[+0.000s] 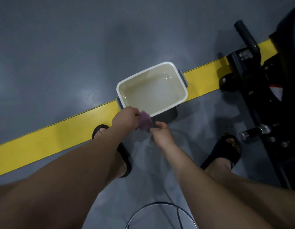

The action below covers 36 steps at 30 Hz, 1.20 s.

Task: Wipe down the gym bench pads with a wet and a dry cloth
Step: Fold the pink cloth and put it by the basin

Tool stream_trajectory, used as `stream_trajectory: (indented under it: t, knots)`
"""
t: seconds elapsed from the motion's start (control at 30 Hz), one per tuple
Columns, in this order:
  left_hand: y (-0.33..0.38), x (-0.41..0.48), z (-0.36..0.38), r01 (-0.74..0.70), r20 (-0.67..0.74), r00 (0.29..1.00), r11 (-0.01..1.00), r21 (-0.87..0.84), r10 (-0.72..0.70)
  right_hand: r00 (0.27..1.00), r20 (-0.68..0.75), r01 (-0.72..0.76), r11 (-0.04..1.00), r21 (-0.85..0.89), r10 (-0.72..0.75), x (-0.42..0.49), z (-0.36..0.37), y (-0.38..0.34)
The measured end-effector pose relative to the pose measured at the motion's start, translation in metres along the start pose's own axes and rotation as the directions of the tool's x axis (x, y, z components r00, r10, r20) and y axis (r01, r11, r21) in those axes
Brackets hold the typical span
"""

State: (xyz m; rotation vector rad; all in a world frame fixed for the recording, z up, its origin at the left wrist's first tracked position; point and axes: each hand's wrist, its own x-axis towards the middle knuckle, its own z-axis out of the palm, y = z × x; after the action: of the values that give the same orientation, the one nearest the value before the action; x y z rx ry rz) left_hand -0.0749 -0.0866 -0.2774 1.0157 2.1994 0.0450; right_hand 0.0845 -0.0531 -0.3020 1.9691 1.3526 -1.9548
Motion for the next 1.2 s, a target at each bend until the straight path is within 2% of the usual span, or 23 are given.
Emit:
stream_trajectory:
  t: [0.23, 0.4, 0.5, 0.57, 0.67, 0.73, 0.8, 0.83, 0.9, 0.93, 0.97, 1.03, 1.1, 1.2]
  knots:
    - [0.006, 0.001, 0.000, 0.008, -0.041, 0.999, 0.991, 0.135, -0.002, 0.993, 0.007, 0.122, 0.985, -0.123, -0.122, -0.009, -0.004, -0.006]
    - [0.007, -0.008, 0.002, 0.012, 0.083, 0.996, 0.992, 0.124, -0.022, 0.981, 0.063, 0.189, 0.974, -0.128, -0.182, -0.007, 0.001, -0.009]
    - [0.002, -0.010, 0.008, -0.007, 0.105, 0.994, 0.988, 0.154, -0.009, 0.982, 0.035, 0.187, 0.974, -0.128, -0.184, -0.011, -0.007, -0.012]
    - [0.003, -0.016, 0.009, 0.003, 0.086, 0.996, 1.000, 0.023, -0.005, 0.981, 0.018, 0.192, 0.973, -0.128, -0.191, -0.013, -0.014, -0.011]
    - [0.014, -0.032, -0.005, 0.056, -0.032, 0.997, 0.949, -0.310, -0.069, 0.979, 0.027, 0.204, 0.973, -0.109, -0.203, -0.023, -0.024, -0.016]
    - [0.025, -0.045, -0.022, 0.096, -0.073, 0.985, 0.843, -0.529, -0.158, 0.974, 0.082, 0.215, 0.976, -0.033, -0.211, -0.037, -0.029, -0.027]
    - [0.036, -0.061, -0.042, 0.164, 0.022, 0.973, 0.620, -0.768, -0.229, 0.956, 0.173, 0.228, 0.972, 0.065, -0.236, -0.056, -0.035, -0.040]
    - [0.044, -0.070, -0.053, 0.201, 0.103, 0.970, 0.479, -0.855, -0.222, 0.943, 0.211, 0.243, 0.965, 0.094, -0.258, -0.066, -0.038, -0.047]
    - [0.059, -0.089, -0.069, 0.237, 0.219, 0.969, 0.188, -0.953, -0.112, 0.916, 0.249, 0.308, 0.949, 0.061, -0.313, -0.086, -0.048, -0.059]
    - [0.066, -0.099, -0.076, 0.256, 0.252, 0.967, 0.103, -0.961, -0.048, 0.908, 0.246, 0.340, 0.939, 0.041, -0.339, -0.095, -0.054, -0.064]
    - [0.072, -0.109, -0.082, 0.261, 0.260, 0.965, 0.062, -0.963, -0.012, 0.902, 0.239, 0.362, 0.932, 0.033, -0.359, -0.104, -0.061, -0.069]
    - [0.082, -0.127, -0.091, 0.249, 0.253, 0.967, 0.073, -0.966, 0.040, 0.881, 0.202, 0.432, 0.901, 0.023, -0.428, -0.121, -0.079, -0.080]
    - [0.087, -0.141, -0.099, 0.188, 0.210, 0.971, 0.179, -0.966, 0.117, 0.870, 0.144, 0.471, 0.881, 0.035, -0.471, -0.139, -0.100, -0.087]
    - [0.098, -0.162, -0.109, 0.085, 0.134, 0.983, 0.330, -0.940, 0.129, 0.842, 0.095, 0.531, 0.847, 0.029, -0.531, -0.169, -0.128, -0.093]
